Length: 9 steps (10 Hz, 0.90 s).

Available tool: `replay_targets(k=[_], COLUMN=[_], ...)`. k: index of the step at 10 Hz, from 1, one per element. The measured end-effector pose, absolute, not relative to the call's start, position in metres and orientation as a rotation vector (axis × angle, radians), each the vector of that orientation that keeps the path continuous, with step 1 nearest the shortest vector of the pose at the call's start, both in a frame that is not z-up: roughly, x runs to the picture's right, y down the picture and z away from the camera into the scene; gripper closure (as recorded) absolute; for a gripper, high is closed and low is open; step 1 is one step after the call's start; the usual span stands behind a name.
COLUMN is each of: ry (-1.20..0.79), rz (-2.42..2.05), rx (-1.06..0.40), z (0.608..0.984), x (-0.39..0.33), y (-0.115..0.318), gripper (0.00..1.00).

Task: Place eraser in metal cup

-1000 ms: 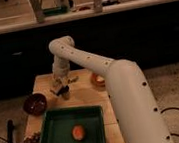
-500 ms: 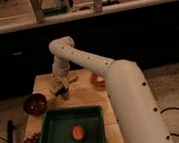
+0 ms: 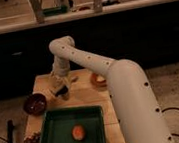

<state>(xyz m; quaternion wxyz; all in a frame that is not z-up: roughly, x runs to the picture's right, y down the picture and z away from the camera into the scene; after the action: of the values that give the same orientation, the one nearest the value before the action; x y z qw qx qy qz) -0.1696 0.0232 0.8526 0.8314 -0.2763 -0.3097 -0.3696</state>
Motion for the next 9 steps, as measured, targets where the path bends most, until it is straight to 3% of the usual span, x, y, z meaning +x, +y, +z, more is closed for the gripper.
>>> replay_targets(k=[9], ry=[-0.631], rz=[-0.790], rx=[-0.563], z=[0.8467], x=[-0.1652], y=[0.0132], gripper=[0.24])
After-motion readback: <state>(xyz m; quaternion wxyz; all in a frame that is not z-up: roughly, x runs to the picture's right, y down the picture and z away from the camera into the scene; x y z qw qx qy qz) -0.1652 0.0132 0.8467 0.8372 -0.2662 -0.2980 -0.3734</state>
